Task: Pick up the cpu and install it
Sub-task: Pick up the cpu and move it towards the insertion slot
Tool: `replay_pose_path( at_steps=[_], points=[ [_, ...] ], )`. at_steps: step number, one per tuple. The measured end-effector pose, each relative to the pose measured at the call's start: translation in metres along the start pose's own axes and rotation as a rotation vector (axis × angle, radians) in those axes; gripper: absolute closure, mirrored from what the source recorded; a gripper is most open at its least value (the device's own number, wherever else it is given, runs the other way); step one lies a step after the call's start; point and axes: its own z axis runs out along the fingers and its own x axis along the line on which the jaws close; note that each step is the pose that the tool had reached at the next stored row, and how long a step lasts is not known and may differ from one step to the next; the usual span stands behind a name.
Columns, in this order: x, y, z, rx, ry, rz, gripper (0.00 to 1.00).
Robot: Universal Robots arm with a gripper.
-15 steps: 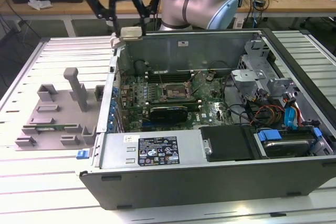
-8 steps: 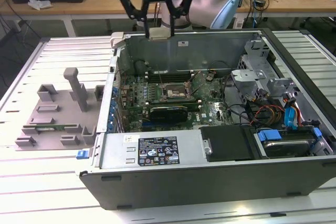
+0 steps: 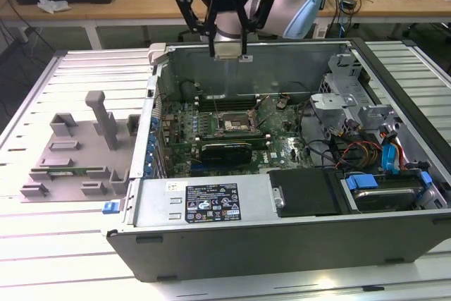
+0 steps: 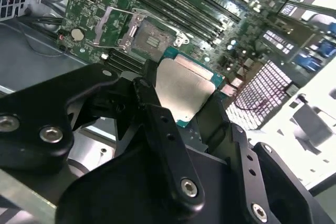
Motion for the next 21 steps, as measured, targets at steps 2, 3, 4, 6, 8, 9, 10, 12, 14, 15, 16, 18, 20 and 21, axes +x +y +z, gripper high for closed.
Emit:
replay_pose_path(
  at_steps=[2, 3, 4, 6, 8, 9, 10, 12, 14, 15, 16, 18, 20, 21],
  points=[
    [-0.0032, 0.0017, 0.0047, 0.0002, 0.0007, 0.000, 0.45],
    [-0.0039, 0.0027, 0.0071, 0.0000, 0.0006, 0.000, 0.45],
    [-0.0048, 0.0045, 0.0116, 0.0001, 0.0007, 0.000, 0.45],
    [-0.0050, 0.0058, 0.0162, 0.0000, 0.0006, 0.000, 0.45],
    [-0.0051, 0.0068, 0.0204, -0.0001, 0.0006, -0.001, 0.45],
    [-0.0051, 0.0071, 0.0221, 0.0000, 0.0007, -0.001, 0.45],
    [-0.0051, 0.0076, 0.0240, 0.0001, 0.0007, -0.001, 0.45],
    [-0.0052, 0.0086, 0.0281, -0.0001, 0.0006, -0.001, 0.45],
    [-0.0054, 0.0097, 0.0333, 0.0000, 0.0008, -0.001, 0.45],
    [-0.0055, 0.0100, 0.0351, 0.0000, 0.0007, -0.001, 0.45],
    [-0.0056, 0.0106, 0.0379, 0.0000, 0.0007, -0.002, 0.45],
    [-0.0057, 0.0118, 0.0434, -0.0001, 0.0007, -0.002, 0.45],
    [-0.0063, 0.0132, 0.0477, 0.0002, 0.0009, -0.002, 0.45],
    [-0.0070, 0.0147, 0.0522, -0.0001, 0.0007, -0.002, 0.45]
  ],
)
